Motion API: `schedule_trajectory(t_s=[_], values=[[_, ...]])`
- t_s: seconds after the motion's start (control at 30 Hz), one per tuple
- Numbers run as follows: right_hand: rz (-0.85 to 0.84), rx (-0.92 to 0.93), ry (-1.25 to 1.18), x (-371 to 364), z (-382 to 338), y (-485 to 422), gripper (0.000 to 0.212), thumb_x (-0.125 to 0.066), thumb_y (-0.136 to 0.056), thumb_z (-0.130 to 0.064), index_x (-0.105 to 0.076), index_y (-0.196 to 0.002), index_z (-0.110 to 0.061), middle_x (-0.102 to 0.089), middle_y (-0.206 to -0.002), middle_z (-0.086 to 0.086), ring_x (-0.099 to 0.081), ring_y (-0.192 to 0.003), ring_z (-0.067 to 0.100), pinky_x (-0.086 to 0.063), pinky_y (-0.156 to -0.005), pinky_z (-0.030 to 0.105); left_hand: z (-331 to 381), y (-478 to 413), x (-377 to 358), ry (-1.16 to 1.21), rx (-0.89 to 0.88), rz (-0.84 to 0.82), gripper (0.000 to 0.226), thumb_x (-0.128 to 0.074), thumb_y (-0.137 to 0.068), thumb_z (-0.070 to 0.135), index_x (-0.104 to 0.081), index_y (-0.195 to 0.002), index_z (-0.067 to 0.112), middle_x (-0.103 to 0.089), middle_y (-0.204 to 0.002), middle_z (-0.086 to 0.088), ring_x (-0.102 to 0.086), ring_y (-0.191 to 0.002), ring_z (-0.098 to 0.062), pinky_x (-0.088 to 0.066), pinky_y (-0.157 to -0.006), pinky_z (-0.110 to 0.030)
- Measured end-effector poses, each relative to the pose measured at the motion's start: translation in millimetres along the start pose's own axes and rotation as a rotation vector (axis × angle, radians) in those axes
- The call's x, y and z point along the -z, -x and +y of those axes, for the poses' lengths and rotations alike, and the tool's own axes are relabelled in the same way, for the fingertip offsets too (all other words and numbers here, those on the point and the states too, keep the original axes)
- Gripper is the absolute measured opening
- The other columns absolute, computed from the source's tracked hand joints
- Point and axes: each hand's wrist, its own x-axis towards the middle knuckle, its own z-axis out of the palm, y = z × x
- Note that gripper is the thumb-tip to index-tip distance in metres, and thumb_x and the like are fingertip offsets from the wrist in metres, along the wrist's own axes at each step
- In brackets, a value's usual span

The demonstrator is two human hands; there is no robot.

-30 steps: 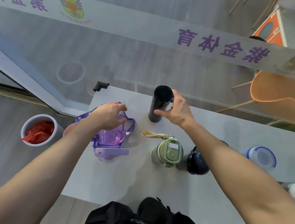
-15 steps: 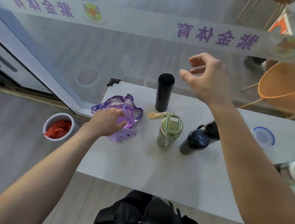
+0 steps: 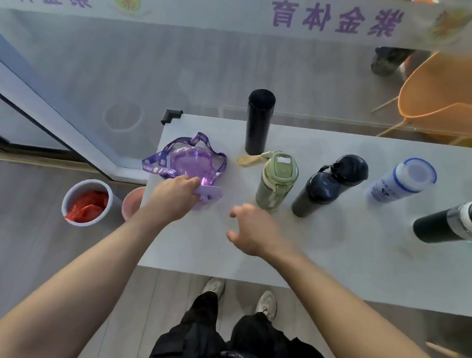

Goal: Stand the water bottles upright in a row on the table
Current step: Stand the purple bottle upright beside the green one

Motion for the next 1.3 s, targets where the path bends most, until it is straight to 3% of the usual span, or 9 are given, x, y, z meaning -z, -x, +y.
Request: schedule_trajectory(t_s=[0.1, 0.2, 0.37, 0.47, 0.57, 0.67, 0.87, 1.03, 1.3], values=[[-0.126, -0.117, 0.059, -33.2, 2.8, -16.2, 0.047, -0.067, -0.094, -0.037, -0.063, -0.135, -0.014, -0.065, -0.135, 0.014, -0.064, -0.124, 0.036, -0.054, -0.103, 0.043, -11.0, -1.6, 3.0, 0.033, -0.048, -0.007, 0.022, -0.062, -0.107, 0.033, -0.048, -0.103, 0.017, -0.069, -0.097, -0.012, -0.066, -0.086, -0.044, -0.048, -0.071, -0.047], [-0.157, -0.185, 0.072, -49.9, 2.7, -28.6, 0.041, -0.067, -0.089, -0.034, -0.067, -0.124, -0.013, -0.069, -0.129, 0.015, -0.067, -0.118, 0.036, -0.055, -0.095, 0.04, -22.3, -1.2, 9.8, 0.064, -0.058, 0.002, 0.024, -0.058, -0.109, 0.03, -0.04, -0.1, 0.018, -0.06, -0.084, -0.012, -0.065, -0.082, -0.047, -0.047, -0.069, -0.051], [-0.154, -0.256, 0.028, -51.1, -5.4, -39.8, 0.047, -0.063, -0.091, -0.033, -0.064, -0.134, -0.015, -0.068, -0.135, 0.013, -0.066, -0.122, 0.035, -0.057, -0.099, 0.04, -33.1, -14.0, 42.7, 0.066, -0.05, 0.071, 0.021, -0.052, -0.111, 0.032, -0.06, -0.121, 0.015, -0.068, -0.105, -0.017, -0.068, -0.086, -0.044, -0.047, -0.07, -0.045], [-0.137, -0.301, 0.001, -48.4, -7.0, -44.2, 0.048, -0.06, -0.093, -0.033, -0.061, -0.138, -0.016, -0.065, -0.136, 0.012, -0.065, -0.122, 0.035, -0.056, -0.1, 0.042, -43.6, -23.9, 60.0, 0.566, 0.172, 0.069, 0.023, -0.049, -0.104, 0.051, -0.051, -0.101, 0.028, -0.075, -0.095, -0.012, -0.075, -0.078, -0.038, -0.064, -0.074, -0.053], [-0.111, -0.339, -0.004, -45.5, -10.0, -46.7, 0.046, -0.061, -0.092, -0.032, -0.062, -0.135, -0.016, -0.067, -0.132, 0.012, -0.066, -0.116, 0.035, -0.057, -0.096, 0.042, -57.7, -30.3, 62.6, 0.949, 0.331, 0.025, 0.022, -0.052, -0.112, 0.03, -0.045, -0.101, 0.013, -0.077, -0.098, -0.022, -0.08, -0.072, -0.042, -0.067, -0.07, -0.059], [-0.099, -0.365, -0.005, -42.7, -12.5, -45.2, 0.045, -0.06, -0.09, -0.028, -0.064, -0.133, -0.015, -0.068, -0.128, 0.013, -0.068, -0.113, 0.034, -0.059, -0.095, 0.042, -66.9, -27.2, 53.9, 1.109, 0.408, -0.049, 0.021, -0.049, -0.115, 0.027, -0.046, -0.107, 0.008, -0.081, -0.093, -0.021, -0.081, -0.079, -0.043, -0.066, -0.082, -0.064], [-0.108, -0.406, 0.006, -45.0, -11.7, -36.4, 0.047, -0.061, -0.092, -0.034, -0.063, -0.135, -0.015, -0.067, -0.13, 0.013, -0.067, -0.115, 0.035, -0.059, -0.096, 0.041, -88.6, -30.1, 32.9, 0.881, 0.389, -0.015, 0.03, -0.051, -0.112, 0.044, -0.064, -0.108, 0.017, -0.081, -0.094, -0.012, -0.081, -0.078, -0.029, -0.068, -0.079, -0.056], [-0.084, -0.433, 0.014, -46.7, -8.9, -24.8, 0.048, -0.063, -0.093, -0.034, -0.061, -0.137, -0.016, -0.066, -0.133, 0.012, -0.067, -0.116, 0.035, -0.059, -0.096, 0.042, -136.4, -53.0, -31.0, 0.624, 0.364, -0.066, 0.057, -0.032, -0.093, 0.076, -0.062, -0.093, 0.028, -0.079, -0.09, -0.002, -0.077, -0.089, -0.032, -0.064, -0.086, -0.055], [-0.046, -0.375, 0.054, -29.7, -3.5, -10.4, 0.051, -0.065, -0.092, -0.04, -0.062, -0.137, -0.016, -0.065, -0.138, 0.009, -0.066, -0.121, 0.035, -0.058, -0.097, 0.043, -113.5, -5.9, 7.5, 0.48, 0.367, -0.04, 0.07, -0.024, -0.096, 0.081, -0.067, -0.087, 0.026, -0.078, -0.093, -0.004, -0.075, -0.09, -0.033, -0.059, -0.093, -0.053]])
